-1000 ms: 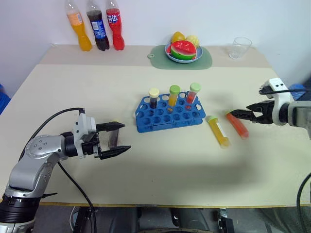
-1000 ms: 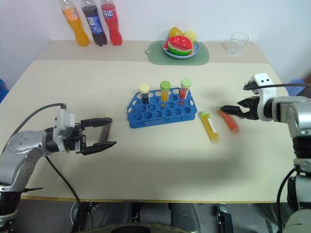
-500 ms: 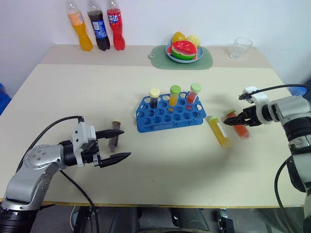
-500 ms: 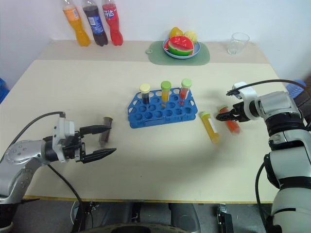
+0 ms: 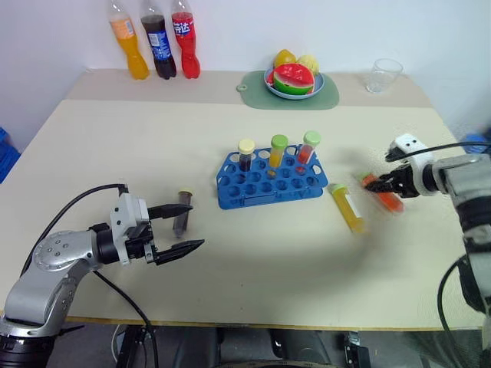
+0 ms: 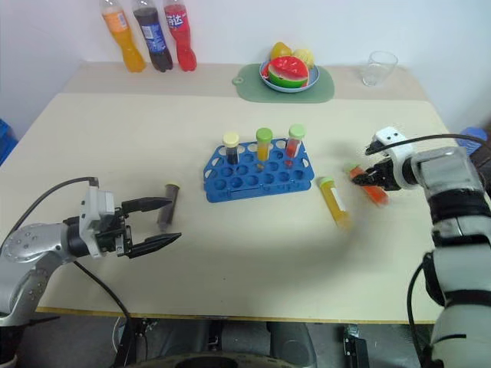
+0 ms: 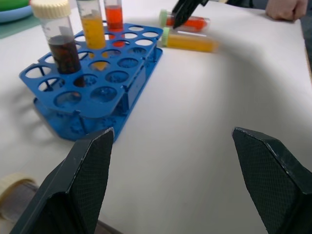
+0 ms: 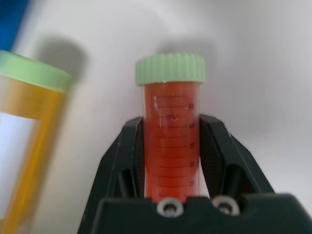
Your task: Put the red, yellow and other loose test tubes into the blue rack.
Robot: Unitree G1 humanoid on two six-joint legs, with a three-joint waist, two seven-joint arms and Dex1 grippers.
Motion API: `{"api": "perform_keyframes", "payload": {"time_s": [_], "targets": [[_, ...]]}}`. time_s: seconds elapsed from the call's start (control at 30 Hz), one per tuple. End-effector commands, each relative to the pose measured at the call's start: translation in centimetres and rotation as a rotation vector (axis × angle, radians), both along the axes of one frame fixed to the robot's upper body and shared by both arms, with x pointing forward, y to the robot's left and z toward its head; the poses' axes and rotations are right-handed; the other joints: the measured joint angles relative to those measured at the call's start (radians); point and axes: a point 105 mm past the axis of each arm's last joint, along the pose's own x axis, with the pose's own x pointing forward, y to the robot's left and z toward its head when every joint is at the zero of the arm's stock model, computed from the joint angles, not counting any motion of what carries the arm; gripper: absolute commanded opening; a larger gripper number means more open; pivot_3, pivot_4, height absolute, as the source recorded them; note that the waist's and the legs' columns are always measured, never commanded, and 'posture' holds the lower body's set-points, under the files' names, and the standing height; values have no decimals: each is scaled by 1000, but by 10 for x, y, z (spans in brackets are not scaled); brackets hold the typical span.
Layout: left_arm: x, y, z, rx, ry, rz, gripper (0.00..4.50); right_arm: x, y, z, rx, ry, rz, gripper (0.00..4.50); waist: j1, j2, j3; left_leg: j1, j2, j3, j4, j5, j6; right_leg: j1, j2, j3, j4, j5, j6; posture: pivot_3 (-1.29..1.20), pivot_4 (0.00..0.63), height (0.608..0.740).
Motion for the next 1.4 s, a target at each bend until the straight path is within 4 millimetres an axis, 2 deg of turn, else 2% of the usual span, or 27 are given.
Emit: {"api": "perform_keyframes", "payload": {"time_s": [0.03, 0.17, 0.27, 0.37, 0.53, 0.67, 0.77, 1.0, 1.3, 1.4], "targets": [[2, -2, 8, -15, -46, -6, 3999, -15, 39, 65, 195, -341, 176, 1633, -3, 0, 0, 0, 0, 0, 0, 0, 0, 0, 0, 0, 0, 0, 0, 0, 150, 740], [5, -5, 7, -18, -44, -18, 3999, -42, 73, 66, 255, -544, 267, 1633, -3, 0, 0, 1, 1, -2, 0, 0, 0, 1, 2, -1, 1, 0, 0, 0, 150, 740], [9, -6, 8, -24, -47, -24, 3999, -48, 97, 62, 315, -651, 258, 1633, -3, 0, 0, 1, 1, -1, 1, 0, 0, 1, 2, 0, 1, 0, 0, 0, 150, 740], [14, -7, 10, -28, -52, -34, 3999, -45, 122, 52, 349, -726, 253, 1633, -4, 0, 0, 1, 1, 0, 1, 0, 0, 1, 2, 0, 1, 0, 0, 0, 150, 740], [19, -10, 13, -34, -60, -44, 3999, -29, 146, 42, 397, -824, 189, 1633, -5, 0, 0, 1, 1, -1, 1, 0, 0, 1, 2, 0, 2, 0, 0, 0, 150, 740], [19, -10, 15, -31, -66, -40, 3999, -17, 145, 32, 387, -865, 128, 1633, -1, 0, 0, 1, 1, 0, 1, 0, 0, 1, 1, 0, 2, 0, 0, 0, 150, 740], [19, -8, 16, -30, -70, -27, 3999, -11, 136, 27, 374, -887, 75, 1633, -2, 0, 0, 1, 1, 0, 1, 0, 0, 1, 1, 0, 2, 0, 0, 0, 150, 740], [17, -6, 19, -32, -80, -5, 3999, -7, 133, 19, 382, -891, 55, 1633, -6, 0, 0, 1, 1, -1, 1, 0, 0, 1, 1, 0, 2, 0, 0, 0, 150, 740], [15, -6, 20, -32, -83, 5, 3999, -8, 157, 10, 449, -871, 74, 1633, -7, 0, 0, 1, 1, -1, 1, 0, 0, 1, 1, 0, 2, 0, 0, 0, 150, 740], [15, -8, 20, -35, -82, 5, 3999, -4, 159, 6, 461, -874, 47, 1633, -10, 0, 0, 2, 1, -1, 1, 0, 0, 1, 1, 0, 2, 0, 0, 0, 150, 740]]}}
